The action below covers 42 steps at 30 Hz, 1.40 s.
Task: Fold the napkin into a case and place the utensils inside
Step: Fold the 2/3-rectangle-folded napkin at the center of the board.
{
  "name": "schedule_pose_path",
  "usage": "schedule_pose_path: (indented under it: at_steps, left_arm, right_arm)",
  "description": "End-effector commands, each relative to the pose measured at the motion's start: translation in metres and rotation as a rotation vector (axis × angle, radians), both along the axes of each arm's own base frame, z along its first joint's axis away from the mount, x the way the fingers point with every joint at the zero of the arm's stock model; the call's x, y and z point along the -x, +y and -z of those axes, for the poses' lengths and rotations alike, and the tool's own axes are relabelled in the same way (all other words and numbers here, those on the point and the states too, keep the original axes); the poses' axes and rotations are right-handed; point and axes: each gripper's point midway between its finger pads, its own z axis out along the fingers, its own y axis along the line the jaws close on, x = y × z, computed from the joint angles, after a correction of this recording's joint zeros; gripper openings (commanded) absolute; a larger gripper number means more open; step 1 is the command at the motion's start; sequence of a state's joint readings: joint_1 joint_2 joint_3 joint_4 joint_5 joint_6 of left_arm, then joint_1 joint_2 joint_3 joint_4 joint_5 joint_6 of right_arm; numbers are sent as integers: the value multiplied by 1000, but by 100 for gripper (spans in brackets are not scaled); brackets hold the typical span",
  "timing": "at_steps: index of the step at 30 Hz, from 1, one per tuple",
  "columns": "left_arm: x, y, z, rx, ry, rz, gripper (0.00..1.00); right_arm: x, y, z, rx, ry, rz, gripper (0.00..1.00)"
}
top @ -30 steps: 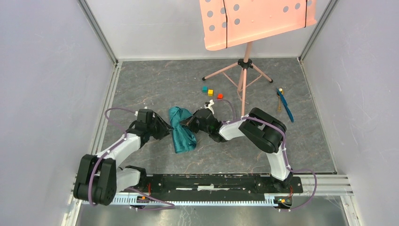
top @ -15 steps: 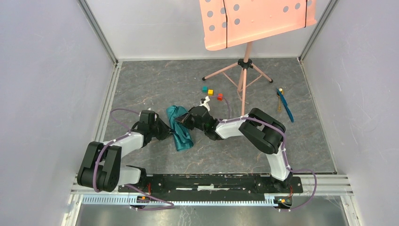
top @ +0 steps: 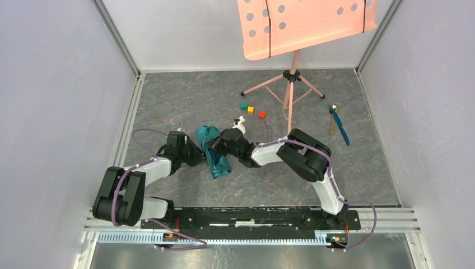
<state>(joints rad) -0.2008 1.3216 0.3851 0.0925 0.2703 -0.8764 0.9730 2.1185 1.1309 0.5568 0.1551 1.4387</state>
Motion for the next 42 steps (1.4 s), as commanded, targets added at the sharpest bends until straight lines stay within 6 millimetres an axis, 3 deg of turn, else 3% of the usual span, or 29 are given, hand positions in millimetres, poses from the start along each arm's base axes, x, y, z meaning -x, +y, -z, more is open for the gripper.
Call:
schedule_pose_path:
  at_steps: [1,12,17,23,29,34,42]
  left_arm:
    - [10,9,13,-75,6,33,10]
    - [24,14,15,-79,25,4,14]
    - [34,20,15,-101,52,-9,33]
    - [38,30,6,-136,21,-41,38]
    - [49,34,-2,-133,26,-73,45]
    - [53,38,-22,-124,-1,-106,55]
    - [51,49,-62,-154,-69,-139,64]
  right_arm:
    - [-1,12,-7,-5,-68,-37,0]
    - [9,9,7,38,-117,-110,2]
    - [11,10,10,29,-100,-132,10]
    - [17,18,3,46,-106,-214,28]
    - [22,24,1,118,-160,-342,35]
    - [17,30,1,280,-287,-474,36]
    - [9,13,-6,548,-463,-629,56]
